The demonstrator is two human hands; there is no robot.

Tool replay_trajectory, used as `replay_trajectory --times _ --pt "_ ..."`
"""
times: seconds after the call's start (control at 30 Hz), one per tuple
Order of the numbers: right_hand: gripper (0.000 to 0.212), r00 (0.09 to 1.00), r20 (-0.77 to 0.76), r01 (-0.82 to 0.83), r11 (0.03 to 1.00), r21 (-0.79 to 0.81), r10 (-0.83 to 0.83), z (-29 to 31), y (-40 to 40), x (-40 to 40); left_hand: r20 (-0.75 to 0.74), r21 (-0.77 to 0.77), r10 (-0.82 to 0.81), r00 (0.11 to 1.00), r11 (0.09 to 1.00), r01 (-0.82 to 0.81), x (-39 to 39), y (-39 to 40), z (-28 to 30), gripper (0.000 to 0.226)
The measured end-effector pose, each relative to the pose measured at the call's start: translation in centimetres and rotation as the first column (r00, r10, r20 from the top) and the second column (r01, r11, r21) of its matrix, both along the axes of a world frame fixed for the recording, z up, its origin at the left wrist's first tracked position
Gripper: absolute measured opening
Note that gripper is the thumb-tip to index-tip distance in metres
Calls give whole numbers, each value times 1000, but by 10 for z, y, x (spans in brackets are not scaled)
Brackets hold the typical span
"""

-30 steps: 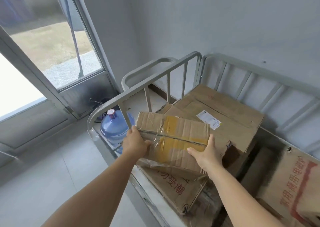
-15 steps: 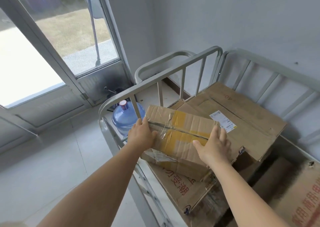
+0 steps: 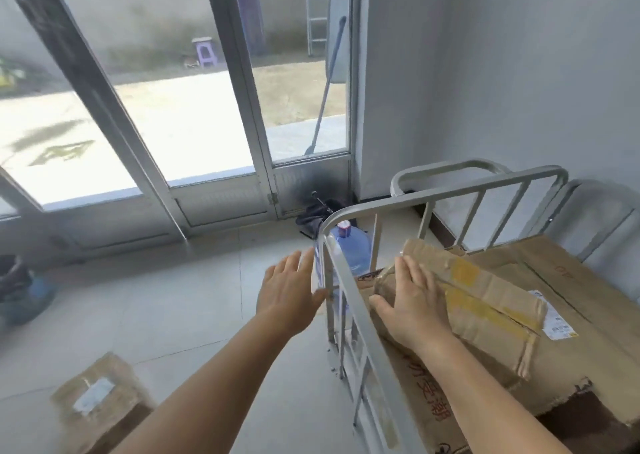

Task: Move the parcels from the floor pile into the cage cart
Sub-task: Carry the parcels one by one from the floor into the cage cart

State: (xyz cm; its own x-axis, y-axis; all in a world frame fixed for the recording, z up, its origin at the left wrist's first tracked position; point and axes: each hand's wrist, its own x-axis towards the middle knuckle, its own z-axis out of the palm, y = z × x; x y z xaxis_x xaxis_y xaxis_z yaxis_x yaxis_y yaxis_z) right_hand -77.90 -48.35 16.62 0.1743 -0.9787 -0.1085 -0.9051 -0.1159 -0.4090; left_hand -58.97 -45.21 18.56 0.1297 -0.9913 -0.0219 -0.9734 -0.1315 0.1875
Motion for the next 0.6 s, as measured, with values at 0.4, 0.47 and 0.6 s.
replay_trajectory --times 0.4,0.47,0.6 --pt "83 866 -83 -496 868 -20 493 6 161 233 29 79 460 888 884 -461 192 254 -14 72" --pt "83 821 -89 -567 824 -12 564 0 197 269 42 105 537 842 836 -538 217 303 -20 73" --pt "84 725 -88 -682 730 38 683 -15 265 333 34 143 665 746 735 -663 258 393 -35 72"
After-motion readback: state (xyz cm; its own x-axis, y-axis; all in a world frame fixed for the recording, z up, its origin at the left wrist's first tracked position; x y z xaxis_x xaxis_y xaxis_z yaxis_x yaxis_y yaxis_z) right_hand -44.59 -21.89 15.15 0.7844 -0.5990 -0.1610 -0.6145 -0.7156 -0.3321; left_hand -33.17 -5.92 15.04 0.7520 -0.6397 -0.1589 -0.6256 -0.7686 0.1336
